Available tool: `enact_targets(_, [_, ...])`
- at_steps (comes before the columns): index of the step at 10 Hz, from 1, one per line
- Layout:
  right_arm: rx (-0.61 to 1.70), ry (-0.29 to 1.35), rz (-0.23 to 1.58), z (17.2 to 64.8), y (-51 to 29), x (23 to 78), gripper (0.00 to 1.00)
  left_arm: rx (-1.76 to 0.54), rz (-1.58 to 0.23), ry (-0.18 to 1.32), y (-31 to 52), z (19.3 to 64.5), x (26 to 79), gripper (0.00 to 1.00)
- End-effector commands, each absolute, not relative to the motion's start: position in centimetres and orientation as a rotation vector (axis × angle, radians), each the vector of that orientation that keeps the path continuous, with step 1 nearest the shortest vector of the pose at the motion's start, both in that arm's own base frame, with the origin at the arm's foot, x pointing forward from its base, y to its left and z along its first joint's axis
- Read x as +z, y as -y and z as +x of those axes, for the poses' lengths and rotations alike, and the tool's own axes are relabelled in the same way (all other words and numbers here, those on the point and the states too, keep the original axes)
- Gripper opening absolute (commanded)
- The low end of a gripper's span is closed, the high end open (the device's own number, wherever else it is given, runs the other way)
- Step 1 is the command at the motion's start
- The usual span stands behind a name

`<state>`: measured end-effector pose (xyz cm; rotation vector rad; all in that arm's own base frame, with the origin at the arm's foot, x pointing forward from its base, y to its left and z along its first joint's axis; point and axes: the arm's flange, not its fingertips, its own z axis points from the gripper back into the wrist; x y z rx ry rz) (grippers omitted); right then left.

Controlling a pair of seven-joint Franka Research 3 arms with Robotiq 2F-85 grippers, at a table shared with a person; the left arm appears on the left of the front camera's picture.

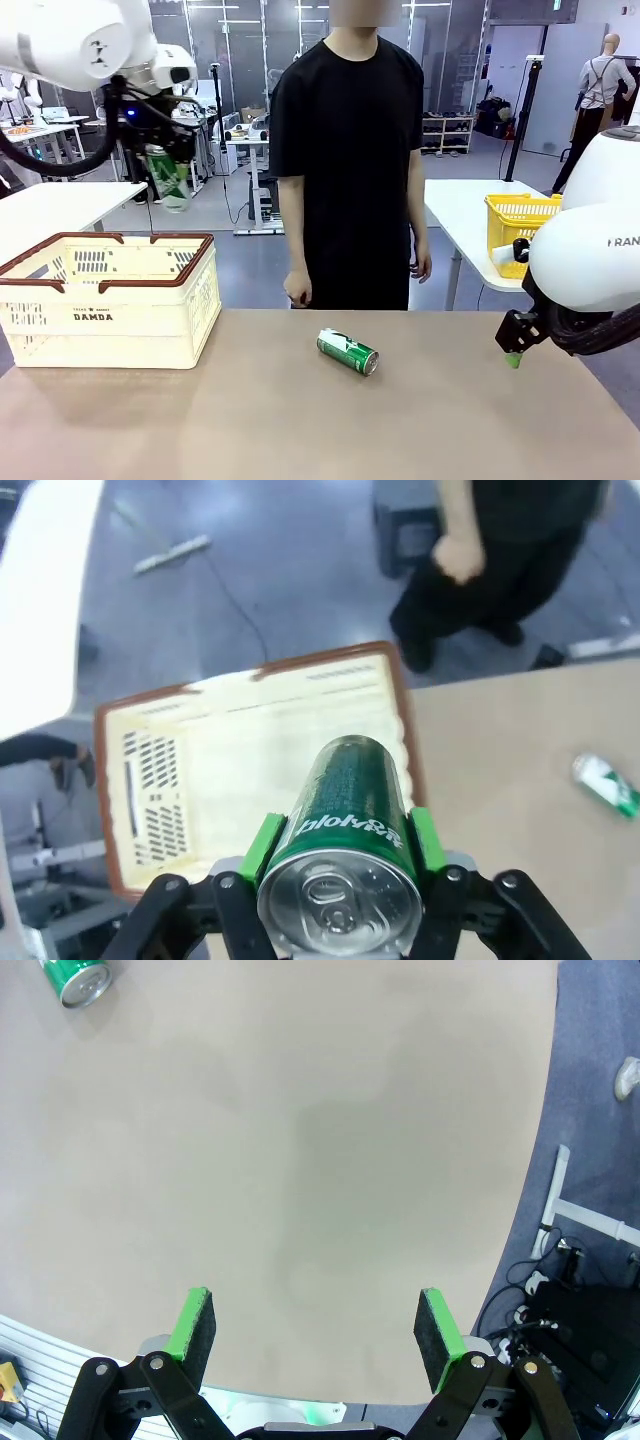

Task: Place the drinks into the Shopping basket.
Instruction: Pick up one drink and place it into the Shopping basket.

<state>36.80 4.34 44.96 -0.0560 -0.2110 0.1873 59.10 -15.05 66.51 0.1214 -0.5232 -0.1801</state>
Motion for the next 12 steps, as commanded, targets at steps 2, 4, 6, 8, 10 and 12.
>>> enact_targets(2, [0.192, 0.212, -0.059, 36.8, -4.3, 45.1, 1.00, -0.024, 0.055, 0.591, 8.6, 59.5, 65.4, 0.59])
enact_targets(4, [0.192, 0.212, -0.059, 36.8, -4.3, 45.1, 1.00, 0.068, 0.045, 0.543, 4.1, 59.0, 63.5, 0.59])
enact_targets(6, [0.192, 0.212, -0.059, 36.8, -4.3, 45.1, 1.00, 0.129, 0.024, 0.496, 0.3, 58.2, 61.3, 0.59])
enact_targets(8, [0.192, 0.212, -0.059, 36.8, -4.3, 45.1, 1.00, 0.173, 0.022, 0.489, -2.8, 57.4, 59.9, 0.59])
enact_targets(10, [0.192, 0.212, -0.059, 36.8, -4.3, 45.1, 1.00, 0.193, 0.002, 0.490, -5.3, 57.9, 58.5, 0.59])
enact_targets(12, [0.192, 0.212, -0.059, 36.8, -4.3, 45.1, 1.00, 0.209, 0.039, 0.445, -5.0, 58.2, 58.5, 0.59])
